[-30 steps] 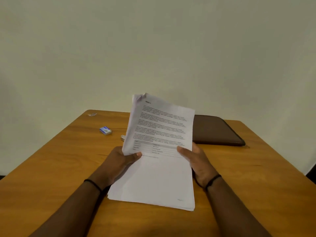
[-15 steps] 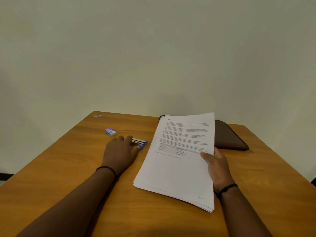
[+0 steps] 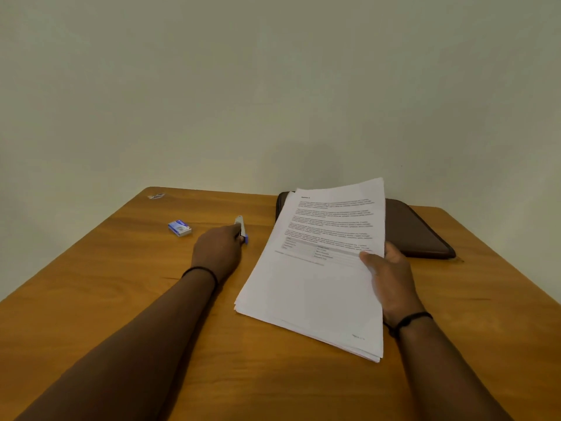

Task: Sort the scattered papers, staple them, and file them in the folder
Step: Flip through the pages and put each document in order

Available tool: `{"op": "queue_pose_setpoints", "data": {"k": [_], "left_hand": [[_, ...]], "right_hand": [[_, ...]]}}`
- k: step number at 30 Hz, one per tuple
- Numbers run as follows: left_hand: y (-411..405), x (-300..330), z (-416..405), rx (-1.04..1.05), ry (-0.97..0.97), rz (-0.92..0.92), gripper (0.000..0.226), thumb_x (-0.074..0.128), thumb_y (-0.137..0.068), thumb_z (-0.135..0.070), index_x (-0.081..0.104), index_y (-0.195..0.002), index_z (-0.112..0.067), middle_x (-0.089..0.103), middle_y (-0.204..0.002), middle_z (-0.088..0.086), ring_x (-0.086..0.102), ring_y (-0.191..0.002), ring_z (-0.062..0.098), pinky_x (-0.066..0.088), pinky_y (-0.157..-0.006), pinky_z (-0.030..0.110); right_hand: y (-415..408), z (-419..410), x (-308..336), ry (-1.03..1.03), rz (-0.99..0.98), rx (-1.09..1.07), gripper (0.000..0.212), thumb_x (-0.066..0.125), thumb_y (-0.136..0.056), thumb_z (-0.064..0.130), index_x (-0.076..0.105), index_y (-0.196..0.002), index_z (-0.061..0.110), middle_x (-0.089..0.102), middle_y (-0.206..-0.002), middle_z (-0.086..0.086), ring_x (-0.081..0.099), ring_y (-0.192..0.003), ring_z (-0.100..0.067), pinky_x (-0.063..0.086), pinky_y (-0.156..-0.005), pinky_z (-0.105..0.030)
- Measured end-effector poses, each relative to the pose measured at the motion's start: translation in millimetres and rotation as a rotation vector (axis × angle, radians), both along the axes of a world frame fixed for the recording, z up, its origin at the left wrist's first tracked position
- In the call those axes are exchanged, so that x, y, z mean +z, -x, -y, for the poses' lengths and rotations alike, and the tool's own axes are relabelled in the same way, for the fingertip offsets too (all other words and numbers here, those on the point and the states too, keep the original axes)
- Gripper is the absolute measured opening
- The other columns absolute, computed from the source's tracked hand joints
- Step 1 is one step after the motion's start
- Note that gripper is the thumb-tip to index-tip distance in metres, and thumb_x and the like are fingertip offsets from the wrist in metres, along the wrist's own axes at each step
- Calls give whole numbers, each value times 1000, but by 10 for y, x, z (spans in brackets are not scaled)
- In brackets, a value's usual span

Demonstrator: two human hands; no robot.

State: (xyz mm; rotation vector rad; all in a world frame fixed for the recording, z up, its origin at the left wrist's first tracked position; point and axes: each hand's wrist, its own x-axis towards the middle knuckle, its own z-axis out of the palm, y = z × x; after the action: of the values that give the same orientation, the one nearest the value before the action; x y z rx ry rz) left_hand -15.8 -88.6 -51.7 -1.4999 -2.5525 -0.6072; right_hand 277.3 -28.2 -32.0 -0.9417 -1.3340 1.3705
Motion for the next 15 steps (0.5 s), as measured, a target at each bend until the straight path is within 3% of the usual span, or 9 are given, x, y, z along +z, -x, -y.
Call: {"op": "queue_pose_setpoints", "data": {"k": [15], "left_hand": [[441,-17,-742,-35,-19,23,41,47,-101,-11,56,-139,-22,69,-115,11,63,-96,26,49,-76,31]], "right_hand": [[193,-322,-143,-65,53,47,35,54,-96,-2,69,-106,28,75,-105,10,72,-96,-14,58,-77,-30]]}}
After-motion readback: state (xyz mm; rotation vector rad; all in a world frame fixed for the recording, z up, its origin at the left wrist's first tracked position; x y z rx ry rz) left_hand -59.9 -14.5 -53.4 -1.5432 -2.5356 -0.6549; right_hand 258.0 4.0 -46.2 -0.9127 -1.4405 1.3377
